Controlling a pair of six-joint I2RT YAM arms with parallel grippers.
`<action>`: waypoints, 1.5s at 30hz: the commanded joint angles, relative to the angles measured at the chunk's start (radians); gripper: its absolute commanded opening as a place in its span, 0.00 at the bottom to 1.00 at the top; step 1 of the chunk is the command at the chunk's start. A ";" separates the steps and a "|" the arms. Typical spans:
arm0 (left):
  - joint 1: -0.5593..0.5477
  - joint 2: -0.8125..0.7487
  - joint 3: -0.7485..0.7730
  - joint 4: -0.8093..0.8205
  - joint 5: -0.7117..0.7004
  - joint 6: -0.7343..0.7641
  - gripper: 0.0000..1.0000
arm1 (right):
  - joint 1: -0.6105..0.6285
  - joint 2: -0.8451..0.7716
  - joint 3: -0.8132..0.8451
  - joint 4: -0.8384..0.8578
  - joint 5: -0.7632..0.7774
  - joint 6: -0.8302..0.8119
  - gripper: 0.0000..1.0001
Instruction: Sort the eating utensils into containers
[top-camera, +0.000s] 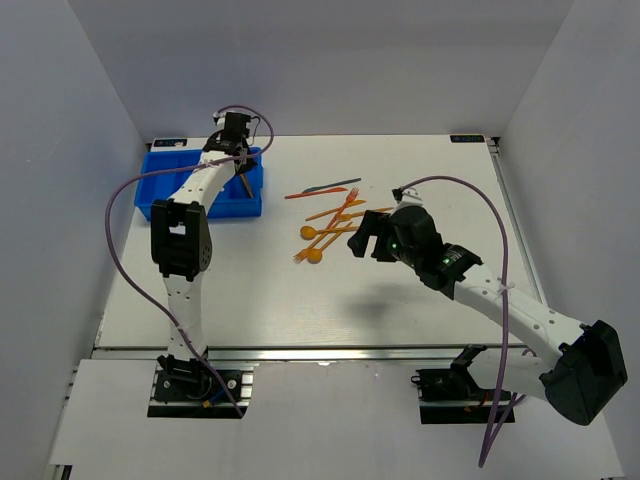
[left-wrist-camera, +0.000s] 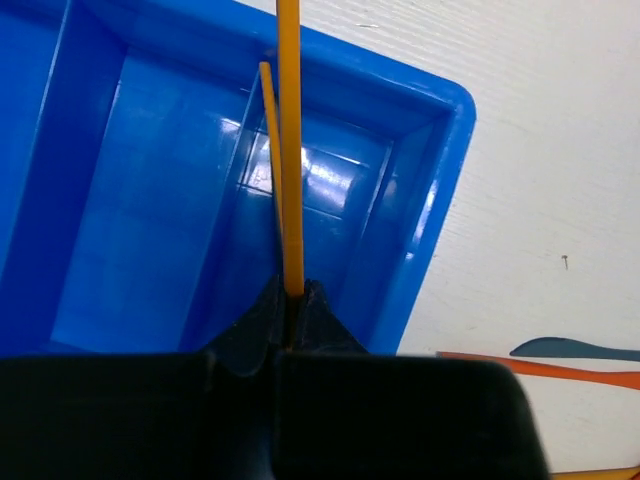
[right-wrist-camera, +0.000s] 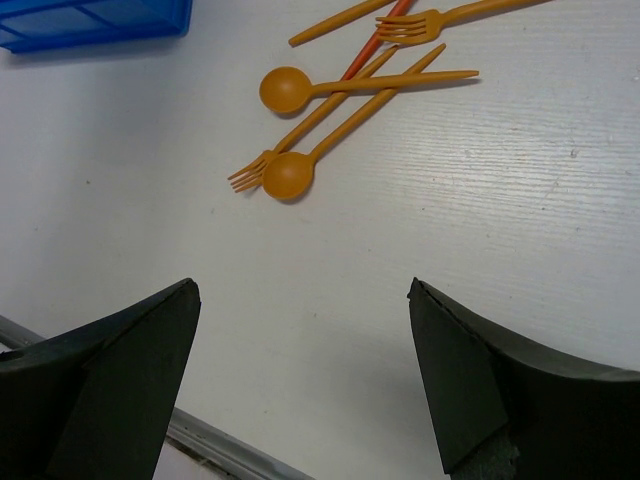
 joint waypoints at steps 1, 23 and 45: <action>0.016 -0.072 -0.040 0.036 -0.012 0.011 0.05 | -0.003 0.000 -0.005 0.049 -0.019 -0.021 0.89; 0.018 -0.642 -0.169 0.007 -0.015 0.053 0.95 | -0.003 0.210 0.130 0.014 -0.025 -0.076 0.89; 0.016 -1.302 -1.094 0.082 -0.011 0.053 0.98 | 0.008 0.682 0.464 -0.169 0.220 0.036 0.64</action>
